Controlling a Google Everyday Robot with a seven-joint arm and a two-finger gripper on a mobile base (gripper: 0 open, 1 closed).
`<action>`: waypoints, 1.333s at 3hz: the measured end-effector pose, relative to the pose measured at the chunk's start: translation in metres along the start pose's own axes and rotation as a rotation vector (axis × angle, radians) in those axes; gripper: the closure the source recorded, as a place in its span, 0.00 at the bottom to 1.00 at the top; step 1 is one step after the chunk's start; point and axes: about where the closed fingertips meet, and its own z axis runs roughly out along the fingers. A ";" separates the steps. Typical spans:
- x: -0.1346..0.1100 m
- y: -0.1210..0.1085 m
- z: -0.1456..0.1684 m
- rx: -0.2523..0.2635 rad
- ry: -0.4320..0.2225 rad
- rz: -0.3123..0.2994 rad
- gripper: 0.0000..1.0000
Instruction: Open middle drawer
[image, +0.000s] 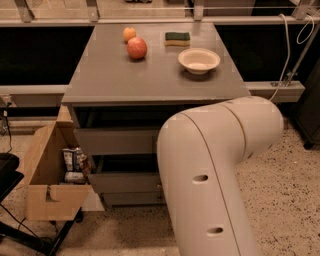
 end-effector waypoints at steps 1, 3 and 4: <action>0.000 0.000 -0.001 0.000 0.000 0.000 0.20; 0.001 0.001 0.001 -0.003 0.001 0.000 0.00; 0.003 0.018 0.008 -0.075 0.004 0.019 0.18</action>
Offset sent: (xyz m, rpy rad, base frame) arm 0.0000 0.0000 0.0006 0.0000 0.0000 0.0000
